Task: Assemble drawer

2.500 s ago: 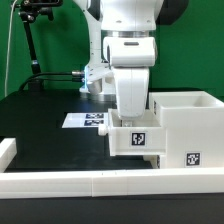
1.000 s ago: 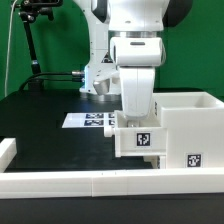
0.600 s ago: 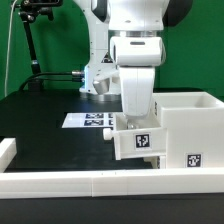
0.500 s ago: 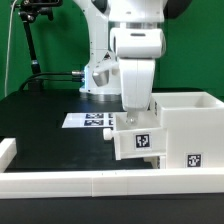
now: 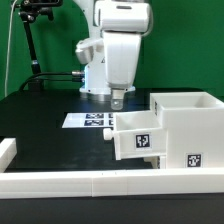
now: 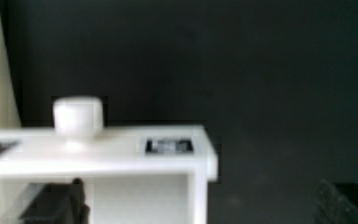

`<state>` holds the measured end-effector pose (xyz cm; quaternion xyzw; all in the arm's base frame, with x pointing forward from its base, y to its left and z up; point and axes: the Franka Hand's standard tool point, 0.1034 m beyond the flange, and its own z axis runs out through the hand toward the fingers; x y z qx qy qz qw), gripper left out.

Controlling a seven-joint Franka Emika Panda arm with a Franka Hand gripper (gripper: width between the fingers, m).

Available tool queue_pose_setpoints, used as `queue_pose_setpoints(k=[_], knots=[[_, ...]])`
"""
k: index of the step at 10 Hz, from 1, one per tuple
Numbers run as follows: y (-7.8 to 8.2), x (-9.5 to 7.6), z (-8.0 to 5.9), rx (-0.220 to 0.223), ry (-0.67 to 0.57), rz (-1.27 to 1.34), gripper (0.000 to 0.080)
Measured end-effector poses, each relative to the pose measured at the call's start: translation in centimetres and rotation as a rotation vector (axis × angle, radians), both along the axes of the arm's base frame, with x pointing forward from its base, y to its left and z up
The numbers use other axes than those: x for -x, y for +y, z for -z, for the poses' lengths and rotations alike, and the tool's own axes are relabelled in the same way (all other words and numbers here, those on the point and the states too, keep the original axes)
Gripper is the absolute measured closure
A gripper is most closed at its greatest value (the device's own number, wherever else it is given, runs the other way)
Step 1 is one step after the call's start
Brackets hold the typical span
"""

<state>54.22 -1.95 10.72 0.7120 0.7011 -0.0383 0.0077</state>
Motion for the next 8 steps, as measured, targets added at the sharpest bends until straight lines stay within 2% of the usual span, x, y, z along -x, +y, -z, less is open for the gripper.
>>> queue_pose_setpoints(k=[2, 5, 7, 8], knots=[[-1.9, 0.3, 0.8, -0.01, 0.019, -0.048, 0.0151], [-2.4, 0.5, 1.1, -0.01, 0.023, -0.04, 0.015], [-3.9, 0.4, 2.6, -0.122, 0.029, -0.046, 0.015], [-4.5, 0.2, 3.0, -0.138, 0.029, -0.041, 0.015]])
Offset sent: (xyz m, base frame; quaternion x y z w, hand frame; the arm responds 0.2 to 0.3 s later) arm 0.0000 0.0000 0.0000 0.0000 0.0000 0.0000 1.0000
